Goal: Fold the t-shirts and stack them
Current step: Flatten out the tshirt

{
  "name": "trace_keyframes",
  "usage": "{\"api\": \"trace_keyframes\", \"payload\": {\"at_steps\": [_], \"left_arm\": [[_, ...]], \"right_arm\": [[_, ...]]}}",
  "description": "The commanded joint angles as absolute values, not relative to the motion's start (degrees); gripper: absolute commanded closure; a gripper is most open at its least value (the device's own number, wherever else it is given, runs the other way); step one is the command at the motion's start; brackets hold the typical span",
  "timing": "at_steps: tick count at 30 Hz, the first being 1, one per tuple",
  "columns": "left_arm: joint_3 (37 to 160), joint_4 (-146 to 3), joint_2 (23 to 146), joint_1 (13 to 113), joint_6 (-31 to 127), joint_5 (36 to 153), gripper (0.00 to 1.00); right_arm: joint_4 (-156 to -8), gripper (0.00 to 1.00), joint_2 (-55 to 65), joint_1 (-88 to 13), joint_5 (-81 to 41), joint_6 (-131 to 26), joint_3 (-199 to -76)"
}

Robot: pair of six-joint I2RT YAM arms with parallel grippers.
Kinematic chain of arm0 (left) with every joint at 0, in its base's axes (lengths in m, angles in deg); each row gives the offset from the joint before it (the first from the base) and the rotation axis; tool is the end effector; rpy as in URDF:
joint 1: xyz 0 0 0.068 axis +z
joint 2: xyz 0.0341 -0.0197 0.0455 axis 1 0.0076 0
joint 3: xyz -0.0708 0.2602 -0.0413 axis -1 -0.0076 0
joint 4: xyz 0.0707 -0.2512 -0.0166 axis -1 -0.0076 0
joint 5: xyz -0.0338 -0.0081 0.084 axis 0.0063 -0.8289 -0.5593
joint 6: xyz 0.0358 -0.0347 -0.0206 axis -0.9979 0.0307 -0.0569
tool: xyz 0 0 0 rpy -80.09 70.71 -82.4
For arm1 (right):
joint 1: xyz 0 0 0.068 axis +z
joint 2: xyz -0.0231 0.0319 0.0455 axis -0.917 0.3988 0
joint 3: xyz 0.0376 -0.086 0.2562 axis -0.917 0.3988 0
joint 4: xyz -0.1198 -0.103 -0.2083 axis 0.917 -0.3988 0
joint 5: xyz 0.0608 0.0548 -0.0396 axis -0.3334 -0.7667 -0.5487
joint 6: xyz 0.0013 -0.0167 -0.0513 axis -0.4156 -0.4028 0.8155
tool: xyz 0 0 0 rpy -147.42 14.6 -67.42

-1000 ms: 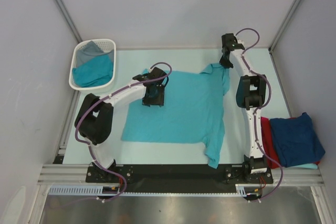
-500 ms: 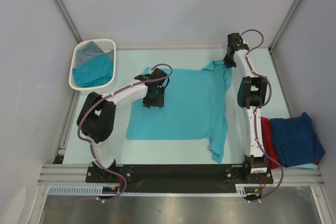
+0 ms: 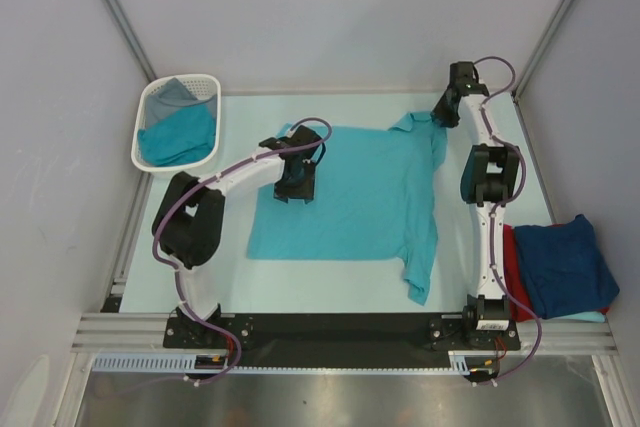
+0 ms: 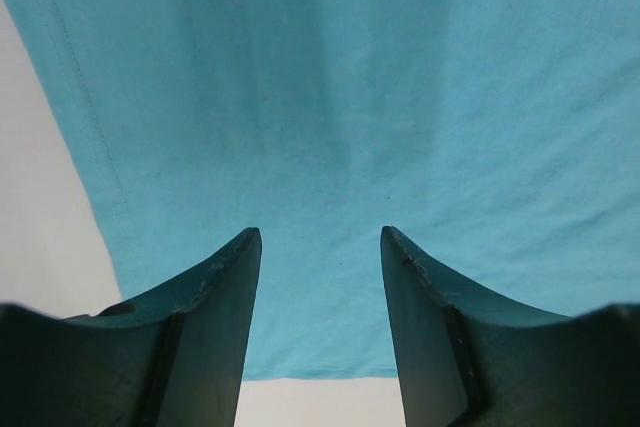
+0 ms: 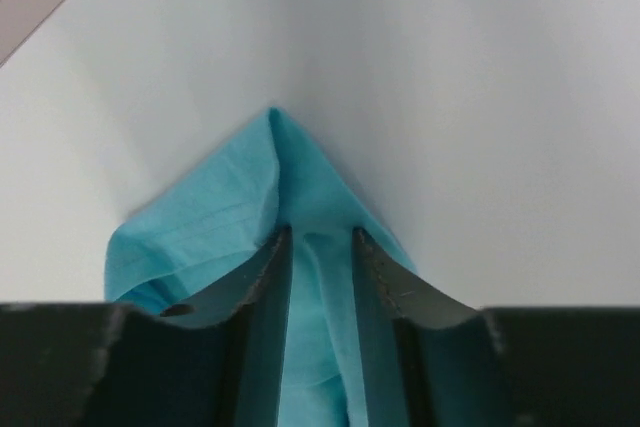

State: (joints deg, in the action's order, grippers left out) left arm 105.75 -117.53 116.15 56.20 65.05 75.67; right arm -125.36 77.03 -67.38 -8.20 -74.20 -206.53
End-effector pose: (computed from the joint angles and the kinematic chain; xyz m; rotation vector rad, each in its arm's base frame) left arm 0.3177 -0.2015 0.2003 0.0864 2.7780 -0.0086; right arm 0.5730 -0.0116 0.1690 0.6649 2.3971 0.1058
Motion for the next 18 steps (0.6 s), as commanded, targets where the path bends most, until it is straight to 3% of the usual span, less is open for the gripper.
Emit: {"api": "trace_keyframes", "payload": {"at_steps": [1, 6, 11, 18], "left_arm": [[108.6, -116.9, 115.1, 55.7, 64.5, 73.8, 0.43], [108.4, -115.2, 113.9, 55.9, 64.2, 72.4, 0.41], [110.4, -113.3, 117.9, 57.0, 62.6, 73.5, 0.4], [124.1, -114.5, 129.4, 62.5, 61.3, 77.0, 0.41]], "right_arm": [[-124.1, 0.52, 66.5, -63.8, -9.0, -72.5, -204.6], [-125.4, 0.45, 56.5, -58.9, -3.9, -71.8, -195.5], [-124.3, 0.45, 40.8, -53.2, 6.1, -71.2, -180.0], [-125.0, 0.49, 26.4, -46.6, 11.4, -71.6, -160.8]]}}
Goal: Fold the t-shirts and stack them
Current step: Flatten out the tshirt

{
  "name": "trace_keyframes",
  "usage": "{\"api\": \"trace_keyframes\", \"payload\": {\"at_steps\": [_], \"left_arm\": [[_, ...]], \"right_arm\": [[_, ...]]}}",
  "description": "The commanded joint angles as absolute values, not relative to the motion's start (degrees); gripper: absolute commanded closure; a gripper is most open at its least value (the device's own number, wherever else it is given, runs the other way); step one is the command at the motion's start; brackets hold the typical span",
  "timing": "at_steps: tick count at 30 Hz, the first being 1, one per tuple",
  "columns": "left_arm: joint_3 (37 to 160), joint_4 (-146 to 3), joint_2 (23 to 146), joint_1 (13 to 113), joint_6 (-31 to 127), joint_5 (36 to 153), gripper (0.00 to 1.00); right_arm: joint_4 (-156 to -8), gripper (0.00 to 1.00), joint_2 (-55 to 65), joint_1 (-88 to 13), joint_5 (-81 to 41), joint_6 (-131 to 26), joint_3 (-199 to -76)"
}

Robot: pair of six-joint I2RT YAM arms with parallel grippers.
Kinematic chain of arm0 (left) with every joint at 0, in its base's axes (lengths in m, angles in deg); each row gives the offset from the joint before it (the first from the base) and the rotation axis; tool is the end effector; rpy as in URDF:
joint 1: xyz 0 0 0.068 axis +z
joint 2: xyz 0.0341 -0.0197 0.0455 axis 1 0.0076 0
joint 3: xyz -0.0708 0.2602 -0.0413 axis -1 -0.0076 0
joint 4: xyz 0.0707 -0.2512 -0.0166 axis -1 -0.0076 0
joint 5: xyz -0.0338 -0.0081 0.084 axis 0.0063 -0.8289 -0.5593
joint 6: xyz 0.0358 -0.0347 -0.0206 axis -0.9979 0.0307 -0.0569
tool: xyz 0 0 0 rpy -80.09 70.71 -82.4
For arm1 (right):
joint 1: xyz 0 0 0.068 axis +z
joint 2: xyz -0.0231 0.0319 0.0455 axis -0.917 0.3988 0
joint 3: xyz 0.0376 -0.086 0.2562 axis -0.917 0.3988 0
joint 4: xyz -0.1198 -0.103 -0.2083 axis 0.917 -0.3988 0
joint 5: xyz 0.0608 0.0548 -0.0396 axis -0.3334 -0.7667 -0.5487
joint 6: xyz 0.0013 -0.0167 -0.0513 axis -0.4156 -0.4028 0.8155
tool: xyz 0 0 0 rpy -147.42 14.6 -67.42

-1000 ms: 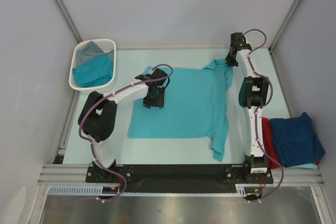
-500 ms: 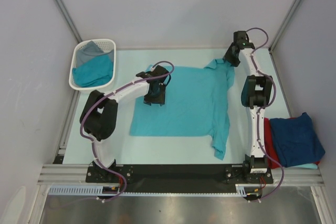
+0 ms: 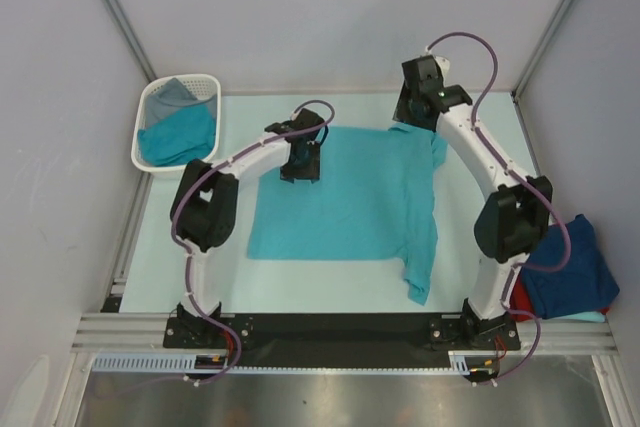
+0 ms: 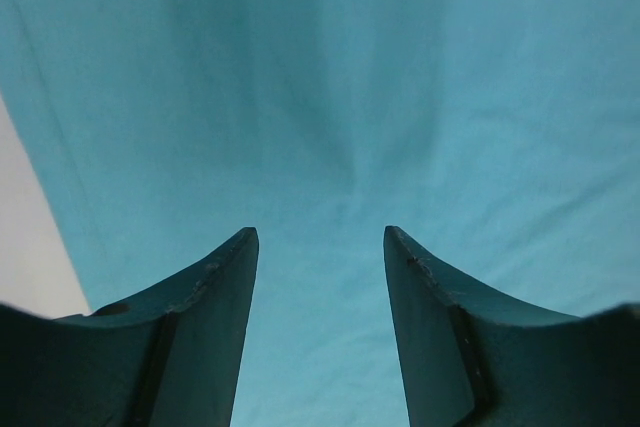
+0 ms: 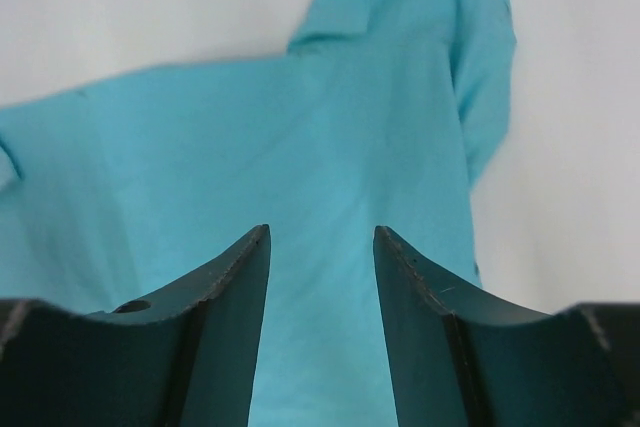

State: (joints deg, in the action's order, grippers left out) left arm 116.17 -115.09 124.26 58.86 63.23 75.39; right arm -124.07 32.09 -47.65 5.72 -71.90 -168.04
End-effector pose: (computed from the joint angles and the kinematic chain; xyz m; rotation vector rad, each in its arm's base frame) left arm 0.3660 -0.2097 0.1999 0.0524 2.7042 -0.0384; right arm 0.4064 0.1268 0.3393 0.3041 2.2835 0.0218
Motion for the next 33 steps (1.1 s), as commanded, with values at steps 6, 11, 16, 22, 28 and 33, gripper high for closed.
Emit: {"api": "trace_keyframes", "payload": {"at_steps": [6, 11, 16, 22, 28, 33], "left_arm": [[132.9, -118.1, 136.7, 65.7, 61.0, 77.4, 0.44], [135.4, -118.1, 137.9, 67.1, 60.2, 76.2, 0.44], [139.1, -118.5, 139.9, 68.3, 60.1, 76.0, 0.44], [148.5, -121.9, 145.3, 69.4, 59.9, 76.1, 0.43], [155.3, -123.0, 150.5, 71.7, 59.8, 77.0, 0.42], [157.4, -123.8, 152.6, 73.1, 60.5, 76.1, 0.43]], "right_arm": [[-122.8, 0.55, 19.0, -42.8, 12.6, -69.7, -151.2], [-123.1, 0.58, 17.3, -41.2, 12.8, -69.6, -149.2], [-122.6, 0.59, 17.1, -40.0, 12.5, -69.2, -146.9], [-122.2, 0.59, 17.1, -39.3, 12.2, -68.9, -145.9], [-122.1, 0.59, 16.0, -39.0, 11.6, -68.7, -144.7], [-121.5, 0.59, 15.0, -38.5, 11.3, -68.7, -143.0]]}}
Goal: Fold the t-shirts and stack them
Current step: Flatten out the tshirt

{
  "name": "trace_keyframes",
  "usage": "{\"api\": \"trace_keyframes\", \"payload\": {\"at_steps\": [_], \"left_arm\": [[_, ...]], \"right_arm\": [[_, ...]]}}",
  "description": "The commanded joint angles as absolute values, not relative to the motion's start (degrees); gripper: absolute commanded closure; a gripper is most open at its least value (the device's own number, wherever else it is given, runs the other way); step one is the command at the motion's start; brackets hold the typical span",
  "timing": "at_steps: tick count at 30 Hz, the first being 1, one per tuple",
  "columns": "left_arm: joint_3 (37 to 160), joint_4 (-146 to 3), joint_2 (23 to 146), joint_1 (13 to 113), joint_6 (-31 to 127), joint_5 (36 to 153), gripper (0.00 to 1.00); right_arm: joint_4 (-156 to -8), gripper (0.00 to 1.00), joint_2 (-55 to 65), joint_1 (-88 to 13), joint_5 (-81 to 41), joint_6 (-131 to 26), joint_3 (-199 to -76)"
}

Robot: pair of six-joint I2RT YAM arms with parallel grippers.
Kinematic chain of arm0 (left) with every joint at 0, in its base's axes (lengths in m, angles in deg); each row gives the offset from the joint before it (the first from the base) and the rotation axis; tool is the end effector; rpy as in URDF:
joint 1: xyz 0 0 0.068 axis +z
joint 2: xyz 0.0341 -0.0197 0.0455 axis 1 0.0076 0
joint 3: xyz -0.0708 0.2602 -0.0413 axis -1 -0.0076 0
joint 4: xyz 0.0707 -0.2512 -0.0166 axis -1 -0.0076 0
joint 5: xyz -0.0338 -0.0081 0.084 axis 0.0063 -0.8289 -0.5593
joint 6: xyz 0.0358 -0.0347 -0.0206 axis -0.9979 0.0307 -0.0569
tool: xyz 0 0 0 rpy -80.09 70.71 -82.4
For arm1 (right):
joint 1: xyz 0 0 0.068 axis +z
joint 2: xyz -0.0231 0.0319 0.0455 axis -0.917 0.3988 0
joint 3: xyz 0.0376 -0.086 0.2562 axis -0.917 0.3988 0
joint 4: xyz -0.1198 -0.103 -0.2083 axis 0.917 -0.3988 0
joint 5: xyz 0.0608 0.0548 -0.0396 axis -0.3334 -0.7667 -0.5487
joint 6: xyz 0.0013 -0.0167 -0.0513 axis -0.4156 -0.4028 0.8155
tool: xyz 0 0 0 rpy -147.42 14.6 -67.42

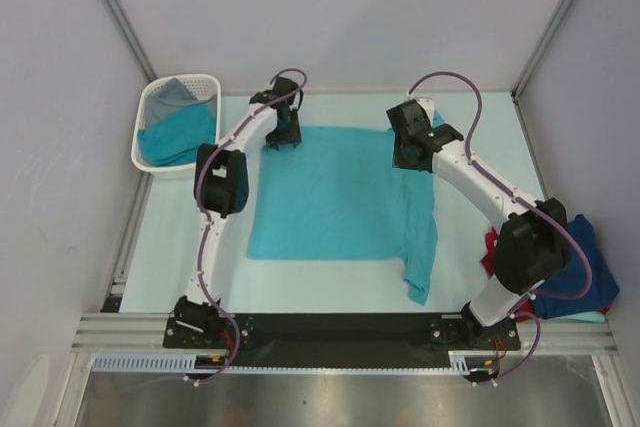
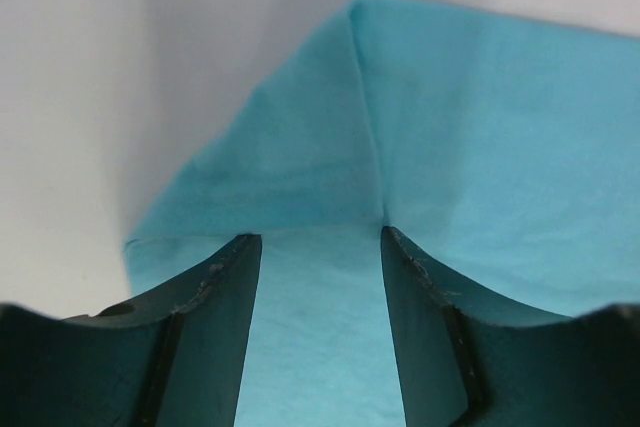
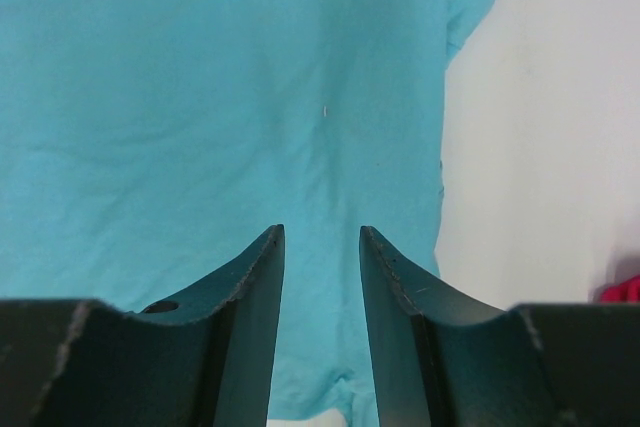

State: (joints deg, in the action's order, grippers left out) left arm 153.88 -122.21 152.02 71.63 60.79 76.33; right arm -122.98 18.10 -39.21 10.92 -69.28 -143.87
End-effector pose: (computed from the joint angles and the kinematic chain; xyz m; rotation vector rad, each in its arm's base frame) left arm 0.5063 -0.1575 0.1655 -0.1898 2.6581 -0.0045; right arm 0.3211 0.1495 0.2970 0.0878 2.4062 -0.1179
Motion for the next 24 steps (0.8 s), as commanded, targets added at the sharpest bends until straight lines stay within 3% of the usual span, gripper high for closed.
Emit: {"api": "trace_keyframes", "payload": {"at_steps": [1, 24], "left_arm": [[157.5, -123.8, 152.4, 73.5, 60.6, 75.0, 0.42], [159.9, -122.6, 148.8, 80.9, 61.2, 70.2, 0.41]], "right_arm": [[-121.0, 0.59, 14.9, -38.5, 11.4, -68.7, -142.4], [-118.9, 0.59, 13.7, -37.2, 10.2, -69.1, -137.8]]}}
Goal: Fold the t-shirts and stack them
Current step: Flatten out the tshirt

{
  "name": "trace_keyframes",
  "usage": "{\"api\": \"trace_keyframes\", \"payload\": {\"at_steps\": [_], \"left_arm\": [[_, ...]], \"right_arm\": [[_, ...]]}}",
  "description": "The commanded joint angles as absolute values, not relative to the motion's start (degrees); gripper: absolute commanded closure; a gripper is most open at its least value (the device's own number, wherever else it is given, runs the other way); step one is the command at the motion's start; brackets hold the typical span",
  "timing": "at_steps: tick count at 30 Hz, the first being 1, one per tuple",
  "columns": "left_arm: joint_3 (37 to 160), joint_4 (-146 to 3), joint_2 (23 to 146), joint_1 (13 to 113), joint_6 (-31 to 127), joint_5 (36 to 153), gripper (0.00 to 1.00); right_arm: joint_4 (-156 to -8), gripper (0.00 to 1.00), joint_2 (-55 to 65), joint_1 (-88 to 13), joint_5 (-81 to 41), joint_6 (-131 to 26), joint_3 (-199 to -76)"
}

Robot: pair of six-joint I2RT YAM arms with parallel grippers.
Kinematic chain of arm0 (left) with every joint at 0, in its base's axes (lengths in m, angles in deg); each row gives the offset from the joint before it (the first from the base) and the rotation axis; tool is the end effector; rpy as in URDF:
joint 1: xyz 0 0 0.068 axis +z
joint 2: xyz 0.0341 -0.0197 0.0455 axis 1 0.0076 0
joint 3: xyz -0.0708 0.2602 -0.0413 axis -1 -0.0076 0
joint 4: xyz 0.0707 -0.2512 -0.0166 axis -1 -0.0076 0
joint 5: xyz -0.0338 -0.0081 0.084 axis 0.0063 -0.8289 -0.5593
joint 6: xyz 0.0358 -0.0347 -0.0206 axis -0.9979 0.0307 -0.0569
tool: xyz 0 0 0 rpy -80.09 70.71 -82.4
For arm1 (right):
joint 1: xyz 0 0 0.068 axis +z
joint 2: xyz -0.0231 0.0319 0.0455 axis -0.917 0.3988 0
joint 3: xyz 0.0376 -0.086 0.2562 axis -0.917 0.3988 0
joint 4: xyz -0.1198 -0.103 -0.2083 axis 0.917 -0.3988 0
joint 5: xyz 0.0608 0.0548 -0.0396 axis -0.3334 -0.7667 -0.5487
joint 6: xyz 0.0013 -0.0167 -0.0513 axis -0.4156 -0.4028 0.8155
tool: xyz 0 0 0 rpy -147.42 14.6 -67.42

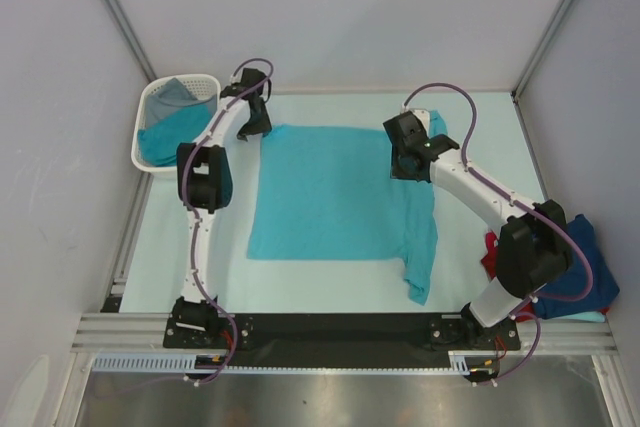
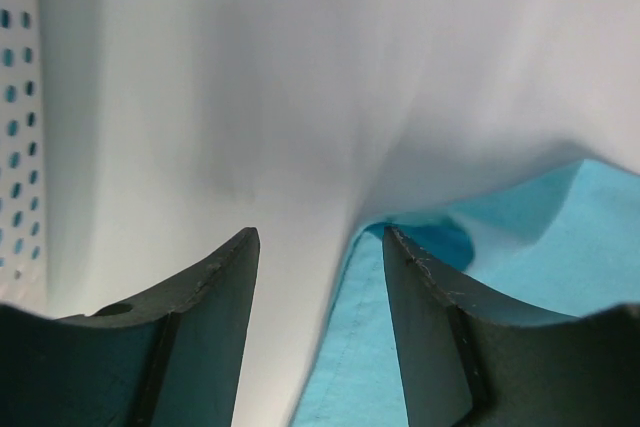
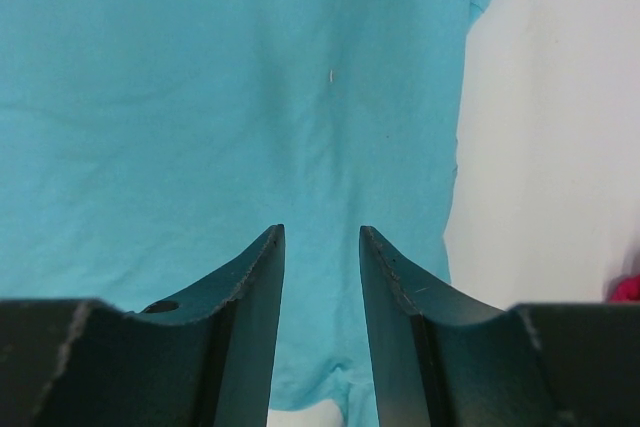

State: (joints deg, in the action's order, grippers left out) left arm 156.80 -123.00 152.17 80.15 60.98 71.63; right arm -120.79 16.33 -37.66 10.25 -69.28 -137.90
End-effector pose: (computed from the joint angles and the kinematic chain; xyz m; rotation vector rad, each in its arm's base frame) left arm 0.5281 -0.0785 0.1793 -0.4131 2.5753 0.1315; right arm 0.3068 0.1530 0.2767 0.0417 2.4412 -0.1144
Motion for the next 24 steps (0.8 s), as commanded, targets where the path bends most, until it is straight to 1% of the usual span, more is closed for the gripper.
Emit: {"api": "trace_keyframes", "payload": {"at_steps": [1, 4, 8, 11, 13, 14, 15, 19, 21, 24], "left_arm": [[159.8, -122.6, 148.7, 80.9, 61.1, 69.7, 0.41], [159.6, -122.5, 146.9, 81.2, 61.0, 68.8, 0.41], [159.5, -122.7, 143.2, 81.4, 62.0, 70.9, 0.41], [155.3, -122.6, 139.0, 79.6, 62.7, 73.0, 0.41], [148.7, -121.3, 133.6, 77.6, 63.4, 75.1, 0.42], [145.8, -120.1, 131.6, 75.1, 63.5, 75.3, 0.42], [139.2, -117.4, 127.5, 73.6, 63.6, 75.3, 0.42], [125.3, -112.4, 120.0, 66.5, 64.3, 76.4, 0.41], [118.6, -110.6, 118.3, 63.9, 64.7, 76.2, 0.4], [112.0, -109.5, 116.8, 62.7, 65.1, 77.1, 0.39]], "right_arm": [[-118.9, 0.59, 13.8, -37.1, 10.2, -69.0, -137.8], [-118.7, 0.59, 13.9, -36.4, 10.1, -69.0, -137.6], [-118.4, 0.6, 14.1, -35.6, 9.9, -69.2, -137.4], [-118.6, 0.6, 14.5, -35.5, 11.0, -69.6, -137.2], [-118.2, 0.6, 14.3, -35.5, 11.5, -69.8, -136.3], [-117.8, 0.6, 14.3, -35.6, 11.5, -70.1, -136.2], [-117.8, 0.6, 14.3, -35.6, 11.8, -70.3, -136.1], [-118.1, 0.6, 14.3, -36.7, 11.6, -71.4, -135.9], [-118.1, 0.6, 13.8, -37.3, 11.3, -71.2, -135.5], [-118.0, 0.6, 13.6, -37.6, 11.5, -71.1, -135.4]]}}
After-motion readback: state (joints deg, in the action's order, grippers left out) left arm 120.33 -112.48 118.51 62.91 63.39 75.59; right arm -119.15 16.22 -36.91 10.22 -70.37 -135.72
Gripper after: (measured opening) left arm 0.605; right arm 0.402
